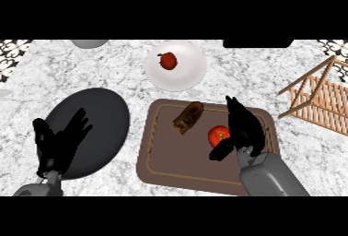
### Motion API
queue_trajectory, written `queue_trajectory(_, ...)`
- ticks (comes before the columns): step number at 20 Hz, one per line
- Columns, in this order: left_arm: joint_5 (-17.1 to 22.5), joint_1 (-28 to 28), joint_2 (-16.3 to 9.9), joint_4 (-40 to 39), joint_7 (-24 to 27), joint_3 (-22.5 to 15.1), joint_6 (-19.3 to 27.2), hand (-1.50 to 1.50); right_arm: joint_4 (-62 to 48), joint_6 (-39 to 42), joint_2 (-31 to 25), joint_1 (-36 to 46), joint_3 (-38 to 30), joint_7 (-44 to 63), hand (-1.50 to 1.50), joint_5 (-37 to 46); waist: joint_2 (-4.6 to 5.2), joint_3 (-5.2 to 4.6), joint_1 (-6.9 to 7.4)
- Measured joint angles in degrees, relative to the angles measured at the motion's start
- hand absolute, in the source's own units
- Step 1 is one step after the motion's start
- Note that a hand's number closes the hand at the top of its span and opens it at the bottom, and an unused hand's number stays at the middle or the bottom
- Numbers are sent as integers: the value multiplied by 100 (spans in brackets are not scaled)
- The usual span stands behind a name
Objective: Pick the tomato from the tray and place it in the tiered shelf
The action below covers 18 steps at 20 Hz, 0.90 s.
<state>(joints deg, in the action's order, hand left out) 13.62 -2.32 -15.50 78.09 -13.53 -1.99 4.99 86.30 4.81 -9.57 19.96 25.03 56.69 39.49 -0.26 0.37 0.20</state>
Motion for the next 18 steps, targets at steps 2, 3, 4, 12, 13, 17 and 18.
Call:
queue_trajectory(2, -56, -12, 46, 92, -151, -9, 38, 0, -72, -25, 76, -11, -85, -81, -150, 99, 3, -3, 0)
queue_trajectory(3, -103, 19, 102, 141, -143, -30, 74, 0, -129, -65, 155, -44, -72, -115, -150, 179, 3, -5, -2)
queue_trajectory(4, -152, 65, 146, 266, -233, -70, 137, 0, -184, -126, 135, -108, -126, -282, -150, 190, 5, -8, 0)
queue_trajectory(12, -161, -67, 101, 26, -240, 238, -196, 0, -910, -415, 464, -45, -460, -1072, 150, 451, -7, -23, 0)
queue_trajectory(13, -173, -126, 93, -31, -270, 267, -197, 0, -910, -305, 472, -49, -437, -1112, 150, 426, -11, -20, -2)
queue_trajectory(17, -169, -103, 90, 15, -312, 276, -248, 0, -999, 315, 357, 68, -182, -1336, 150, 411, -39, -60, 4)
queue_trajectory(18, -197, -80, 119, 5, -260, 276, -239, 0, -1021, 286, 381, 40, -170, -1426, 150, 433, -51, -65, -6)
